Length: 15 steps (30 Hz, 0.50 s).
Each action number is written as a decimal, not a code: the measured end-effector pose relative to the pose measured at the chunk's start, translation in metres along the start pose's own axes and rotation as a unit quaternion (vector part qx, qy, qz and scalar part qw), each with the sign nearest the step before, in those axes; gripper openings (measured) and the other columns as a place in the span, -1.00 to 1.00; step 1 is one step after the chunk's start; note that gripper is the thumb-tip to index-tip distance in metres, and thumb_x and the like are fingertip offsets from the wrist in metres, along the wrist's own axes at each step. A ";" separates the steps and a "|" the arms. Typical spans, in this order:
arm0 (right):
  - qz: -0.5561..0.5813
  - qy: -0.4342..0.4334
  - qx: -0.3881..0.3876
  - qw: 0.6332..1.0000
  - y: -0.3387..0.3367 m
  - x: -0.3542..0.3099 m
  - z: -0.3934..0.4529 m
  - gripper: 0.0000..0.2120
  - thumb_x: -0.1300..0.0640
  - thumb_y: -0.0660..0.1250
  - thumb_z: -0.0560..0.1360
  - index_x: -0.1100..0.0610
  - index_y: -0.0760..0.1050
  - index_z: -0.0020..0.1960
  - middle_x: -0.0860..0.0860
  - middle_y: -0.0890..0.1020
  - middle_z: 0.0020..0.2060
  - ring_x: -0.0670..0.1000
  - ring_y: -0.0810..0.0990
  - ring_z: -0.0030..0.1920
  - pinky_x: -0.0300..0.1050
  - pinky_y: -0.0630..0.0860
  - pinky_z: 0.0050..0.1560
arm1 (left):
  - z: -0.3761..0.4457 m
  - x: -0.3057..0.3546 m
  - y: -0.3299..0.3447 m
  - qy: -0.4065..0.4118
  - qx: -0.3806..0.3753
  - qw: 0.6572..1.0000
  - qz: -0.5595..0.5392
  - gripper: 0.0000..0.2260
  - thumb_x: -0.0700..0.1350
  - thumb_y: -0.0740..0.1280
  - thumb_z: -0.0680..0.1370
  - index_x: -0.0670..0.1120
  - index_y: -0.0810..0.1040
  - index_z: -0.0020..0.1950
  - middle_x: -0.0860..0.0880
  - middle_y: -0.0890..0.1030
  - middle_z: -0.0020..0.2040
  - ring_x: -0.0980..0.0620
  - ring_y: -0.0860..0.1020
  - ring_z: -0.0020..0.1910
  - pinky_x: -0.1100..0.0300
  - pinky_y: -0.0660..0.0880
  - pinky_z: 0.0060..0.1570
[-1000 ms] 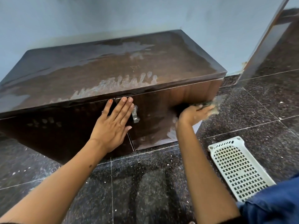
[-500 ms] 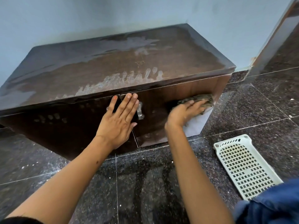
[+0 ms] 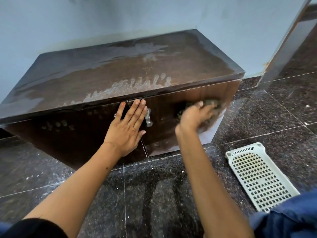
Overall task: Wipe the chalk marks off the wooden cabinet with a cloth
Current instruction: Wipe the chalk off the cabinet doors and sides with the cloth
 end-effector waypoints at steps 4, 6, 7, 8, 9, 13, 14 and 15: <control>0.024 -0.098 0.037 0.994 0.009 -0.014 0.003 -0.50 0.20 -0.01 0.65 0.17 -0.06 0.54 0.17 -0.13 0.53 0.12 -0.11 0.53 -0.02 -0.12 0.51 | 0.000 0.001 -0.001 0.000 0.010 1.000 -0.024 -0.34 0.13 -0.12 0.58 -0.23 -0.30 0.50 -0.16 -0.35 0.50 -0.11 -0.26 0.51 -0.14 -0.31 0.44; 0.003 -0.090 0.088 0.992 -0.008 0.002 0.022 -0.51 0.19 0.00 0.63 0.16 -0.02 0.54 0.17 -0.05 0.53 0.18 0.04 0.51 0.05 0.03 0.49 | -0.001 0.001 0.000 0.003 0.009 1.000 -0.024 -0.34 0.13 -0.12 0.58 -0.23 -0.28 0.50 -0.16 -0.34 0.50 -0.11 -0.25 0.51 -0.14 -0.30 0.44; -0.002 -0.079 0.101 0.992 -0.016 0.010 0.031 -0.50 0.20 -0.01 0.63 0.15 -0.02 0.54 0.16 -0.04 0.53 0.20 0.09 0.50 0.07 0.10 0.47 | -0.001 0.001 0.000 0.003 0.008 1.000 -0.020 -0.35 0.13 -0.12 0.58 -0.23 -0.29 0.50 -0.16 -0.34 0.50 -0.11 -0.26 0.51 -0.14 -0.30 0.44; -0.004 -0.068 0.100 0.993 -0.020 0.020 0.039 -0.50 0.22 -0.02 0.62 0.18 -0.04 0.54 0.17 -0.07 0.53 0.22 0.09 0.50 0.07 0.12 0.46 | -0.001 0.001 0.001 0.002 0.004 1.000 -0.016 -0.34 0.13 -0.13 0.58 -0.23 -0.30 0.50 -0.16 -0.35 0.50 -0.11 -0.27 0.51 -0.14 -0.30 0.44; 0.005 -0.056 0.090 0.994 -0.023 0.030 0.047 -0.49 0.21 -0.03 0.61 0.21 -0.05 0.54 0.20 -0.09 0.52 0.23 0.07 0.50 0.06 0.12 0.47 | -0.001 0.001 0.001 0.002 -0.001 1.000 -0.013 -0.34 0.14 -0.13 0.58 -0.22 -0.32 0.49 -0.16 -0.36 0.50 -0.11 -0.28 0.50 -0.14 -0.31 0.43; 0.061 0.065 0.063 0.994 -0.034 0.126 0.116 -0.34 0.05 -0.03 0.46 0.06 -0.04 0.55 0.13 0.13 0.51 0.20 0.30 0.41 0.11 0.33 0.38 | 0.000 0.001 0.001 -0.002 -0.004 1.000 -0.001 -0.34 0.14 -0.15 0.58 -0.22 -0.36 0.48 -0.16 -0.38 0.49 -0.11 -0.32 0.49 -0.14 -0.34 0.42; 0.081 0.100 0.076 0.989 -0.037 0.129 0.116 -0.35 0.08 0.00 0.44 0.05 0.02 0.53 0.11 0.24 0.46 0.18 0.39 0.34 0.11 0.40 0.31 | 0.000 0.001 0.000 -0.003 -0.001 1.000 -0.003 -0.33 0.14 -0.13 0.58 -0.22 -0.36 0.48 -0.16 -0.35 0.49 -0.11 -0.31 0.49 -0.14 -0.33 0.43; 0.071 0.122 0.071 0.987 -0.038 0.116 0.105 -0.39 0.10 0.02 0.45 0.05 0.09 0.51 0.09 0.33 0.38 0.15 0.45 0.27 0.09 0.45 0.26 | 0.000 0.001 -0.001 -0.002 0.004 1.000 -0.008 -0.33 0.13 -0.12 0.57 -0.22 -0.35 0.48 -0.16 -0.31 0.50 -0.10 -0.30 0.50 -0.14 -0.32 0.43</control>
Point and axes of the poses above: each hand's wrist, its own z-axis towards the middle knuckle, its own y-axis out of the palm, x = y × z, the point moved 6 cm from there along z, towards the middle knuckle
